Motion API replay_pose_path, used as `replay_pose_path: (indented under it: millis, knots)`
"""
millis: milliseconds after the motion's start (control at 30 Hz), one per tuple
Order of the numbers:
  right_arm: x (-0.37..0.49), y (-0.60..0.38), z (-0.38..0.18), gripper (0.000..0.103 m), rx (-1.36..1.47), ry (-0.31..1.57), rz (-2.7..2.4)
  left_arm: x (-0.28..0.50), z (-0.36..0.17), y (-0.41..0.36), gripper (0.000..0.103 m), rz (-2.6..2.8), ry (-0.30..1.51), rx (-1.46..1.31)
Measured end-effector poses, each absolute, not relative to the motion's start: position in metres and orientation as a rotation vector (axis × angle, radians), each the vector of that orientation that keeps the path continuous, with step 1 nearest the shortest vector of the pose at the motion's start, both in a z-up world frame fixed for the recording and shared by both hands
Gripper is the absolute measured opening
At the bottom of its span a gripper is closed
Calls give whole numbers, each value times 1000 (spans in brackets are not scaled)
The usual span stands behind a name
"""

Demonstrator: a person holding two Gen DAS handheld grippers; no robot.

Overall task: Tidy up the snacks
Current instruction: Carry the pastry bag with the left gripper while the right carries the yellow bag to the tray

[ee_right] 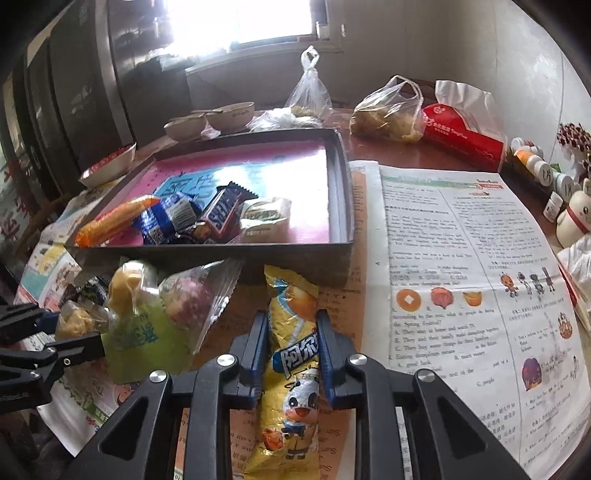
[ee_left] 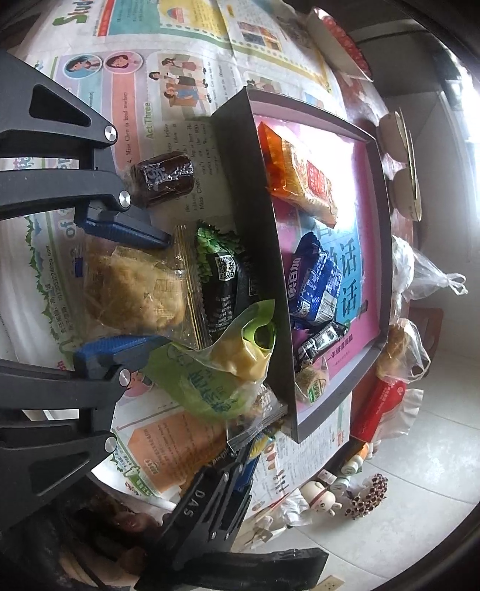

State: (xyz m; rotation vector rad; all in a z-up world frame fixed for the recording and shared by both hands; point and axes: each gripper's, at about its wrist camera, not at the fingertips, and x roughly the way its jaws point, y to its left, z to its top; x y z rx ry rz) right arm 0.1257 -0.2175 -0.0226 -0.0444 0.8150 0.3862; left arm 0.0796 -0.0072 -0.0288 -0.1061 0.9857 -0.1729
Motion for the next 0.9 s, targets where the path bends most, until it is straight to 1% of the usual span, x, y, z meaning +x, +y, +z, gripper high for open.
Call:
replay_pose_path:
  millis: [200,500,900]
  knots:
    - [121,-224,-7,25,-23,780,380,76,-23,-1,43,-179,970,-133]
    - [118,-222,8,25,-14,750,386,70,1,17,43,-157,898,-167]
    - [124,-217,23,25,-5,718,397,82,26,43,43,-97,821,-210]
